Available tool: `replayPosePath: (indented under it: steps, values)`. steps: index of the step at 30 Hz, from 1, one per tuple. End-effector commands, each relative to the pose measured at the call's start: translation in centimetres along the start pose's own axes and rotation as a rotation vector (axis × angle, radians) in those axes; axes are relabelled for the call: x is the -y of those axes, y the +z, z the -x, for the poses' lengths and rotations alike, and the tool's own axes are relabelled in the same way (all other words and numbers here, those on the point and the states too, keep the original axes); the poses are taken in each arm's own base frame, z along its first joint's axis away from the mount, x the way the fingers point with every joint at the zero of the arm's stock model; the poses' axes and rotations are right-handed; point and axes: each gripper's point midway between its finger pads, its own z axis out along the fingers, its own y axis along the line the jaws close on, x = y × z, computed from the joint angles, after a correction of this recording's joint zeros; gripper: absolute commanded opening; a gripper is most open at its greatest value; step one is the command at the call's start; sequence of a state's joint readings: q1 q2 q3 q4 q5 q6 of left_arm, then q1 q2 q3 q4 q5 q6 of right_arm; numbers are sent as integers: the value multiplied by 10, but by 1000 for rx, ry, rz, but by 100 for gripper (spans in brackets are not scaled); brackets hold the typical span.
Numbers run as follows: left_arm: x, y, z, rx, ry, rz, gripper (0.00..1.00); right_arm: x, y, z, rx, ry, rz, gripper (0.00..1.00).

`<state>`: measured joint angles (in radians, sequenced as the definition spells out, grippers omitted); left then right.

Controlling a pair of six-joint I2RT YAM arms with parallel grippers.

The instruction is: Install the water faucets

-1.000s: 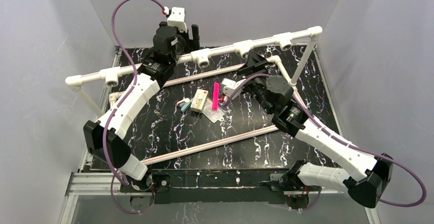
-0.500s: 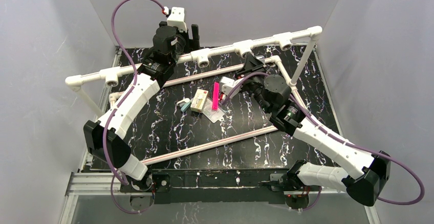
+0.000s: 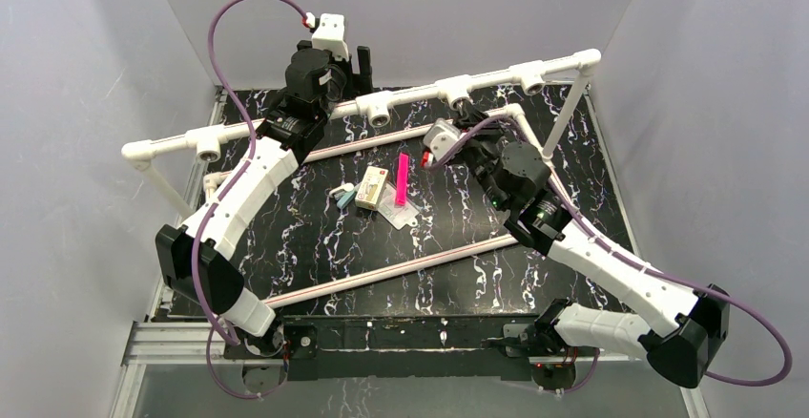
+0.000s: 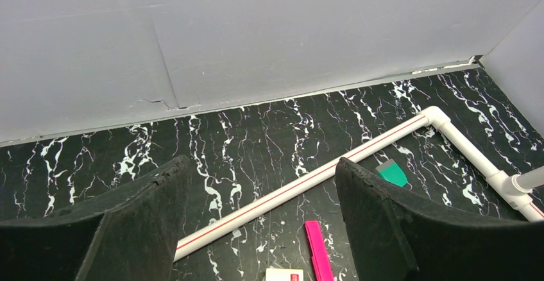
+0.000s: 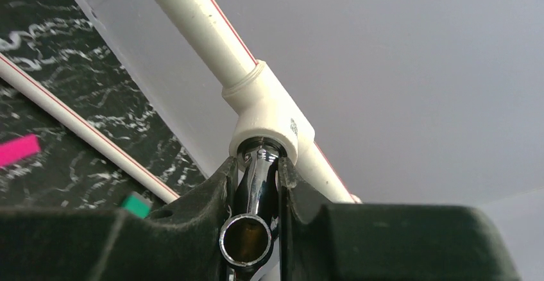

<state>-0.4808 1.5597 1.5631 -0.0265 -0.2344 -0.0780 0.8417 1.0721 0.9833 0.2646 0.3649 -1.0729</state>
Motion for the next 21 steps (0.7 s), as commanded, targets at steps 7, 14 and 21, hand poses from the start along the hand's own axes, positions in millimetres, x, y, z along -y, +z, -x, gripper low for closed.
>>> replayPosePath:
  steps: [7,14,21]
  values:
    - [0,4,-88,-256,66,3,80,-7,-5,15,-6,856,-65,1]
    - [0,4,-88,-257,68,2,80,-5,-4,28,0,1248,-98,1]
    - [0,3,-88,-256,66,1,80,-5,-7,31,-4,1602,-159,1]
